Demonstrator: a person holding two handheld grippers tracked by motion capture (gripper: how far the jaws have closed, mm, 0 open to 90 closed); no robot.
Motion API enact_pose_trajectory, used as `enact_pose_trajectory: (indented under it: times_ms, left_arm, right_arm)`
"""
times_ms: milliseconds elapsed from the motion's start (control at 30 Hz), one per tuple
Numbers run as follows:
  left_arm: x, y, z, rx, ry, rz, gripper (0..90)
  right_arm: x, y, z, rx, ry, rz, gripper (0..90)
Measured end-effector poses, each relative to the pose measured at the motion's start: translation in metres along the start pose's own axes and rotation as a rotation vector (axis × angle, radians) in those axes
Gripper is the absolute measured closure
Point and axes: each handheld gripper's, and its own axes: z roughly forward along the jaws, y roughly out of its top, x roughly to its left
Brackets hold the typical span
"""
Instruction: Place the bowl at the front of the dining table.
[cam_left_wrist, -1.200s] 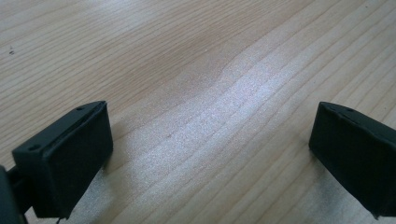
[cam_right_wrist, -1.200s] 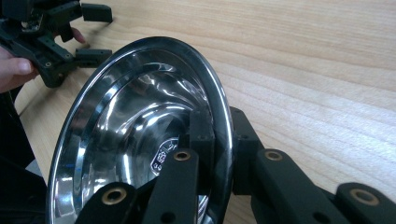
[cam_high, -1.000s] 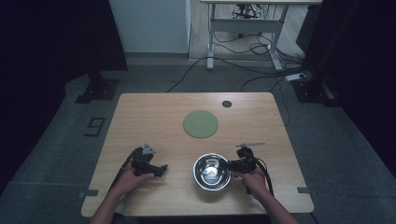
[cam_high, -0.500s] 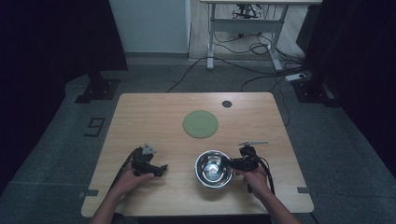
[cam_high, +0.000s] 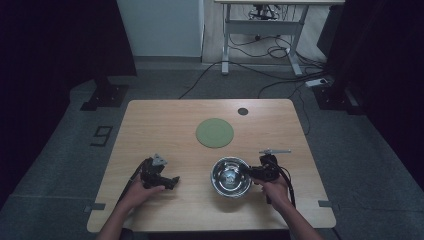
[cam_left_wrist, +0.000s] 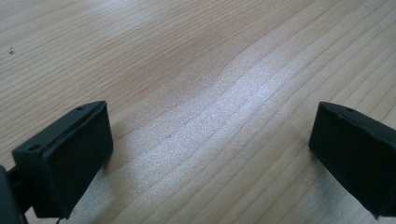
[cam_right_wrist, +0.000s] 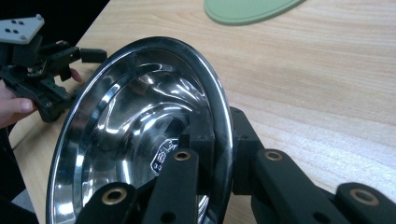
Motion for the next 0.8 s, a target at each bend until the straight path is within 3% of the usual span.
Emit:
enact_pose_trajectory:
  times_ms: [800]
  left_arm:
    - [0.000, 0.000, 0.000, -0.001, 0.000, 0.000, 0.0]
  right_arm:
    - [-0.004, 0.011, -0.008, -0.058, -0.006, 0.020, 83.3]
